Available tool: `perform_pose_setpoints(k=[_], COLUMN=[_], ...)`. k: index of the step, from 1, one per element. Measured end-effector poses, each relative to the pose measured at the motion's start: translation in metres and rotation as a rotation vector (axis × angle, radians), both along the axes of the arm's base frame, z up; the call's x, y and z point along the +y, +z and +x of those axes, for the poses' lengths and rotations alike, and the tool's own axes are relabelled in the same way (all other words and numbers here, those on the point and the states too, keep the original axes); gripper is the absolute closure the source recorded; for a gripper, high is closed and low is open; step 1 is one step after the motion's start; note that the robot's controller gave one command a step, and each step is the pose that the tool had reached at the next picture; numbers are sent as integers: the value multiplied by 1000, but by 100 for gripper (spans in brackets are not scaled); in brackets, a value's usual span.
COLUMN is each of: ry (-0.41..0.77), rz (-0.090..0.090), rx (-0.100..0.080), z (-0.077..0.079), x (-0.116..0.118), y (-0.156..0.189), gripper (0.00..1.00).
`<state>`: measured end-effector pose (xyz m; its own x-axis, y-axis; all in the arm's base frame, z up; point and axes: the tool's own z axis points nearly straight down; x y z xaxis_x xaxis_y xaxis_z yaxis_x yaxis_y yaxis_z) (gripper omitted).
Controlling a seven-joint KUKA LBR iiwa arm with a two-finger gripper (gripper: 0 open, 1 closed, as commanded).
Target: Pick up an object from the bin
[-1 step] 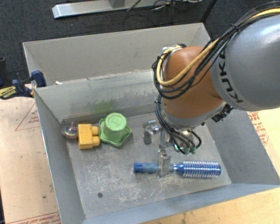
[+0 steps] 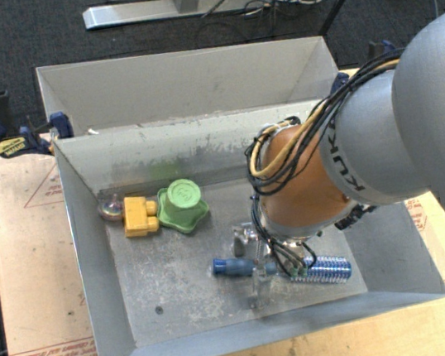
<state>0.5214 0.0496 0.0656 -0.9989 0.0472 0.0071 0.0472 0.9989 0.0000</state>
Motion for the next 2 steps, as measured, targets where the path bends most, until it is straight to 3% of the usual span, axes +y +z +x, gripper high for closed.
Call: perform_pose_setpoints(k=[1, 2], ry=[-91, -196], rz=[1, 0], rx=[-8, -6], z=[-16, -39], x=[2, 2], y=[35, 34], gripper=[0, 0])
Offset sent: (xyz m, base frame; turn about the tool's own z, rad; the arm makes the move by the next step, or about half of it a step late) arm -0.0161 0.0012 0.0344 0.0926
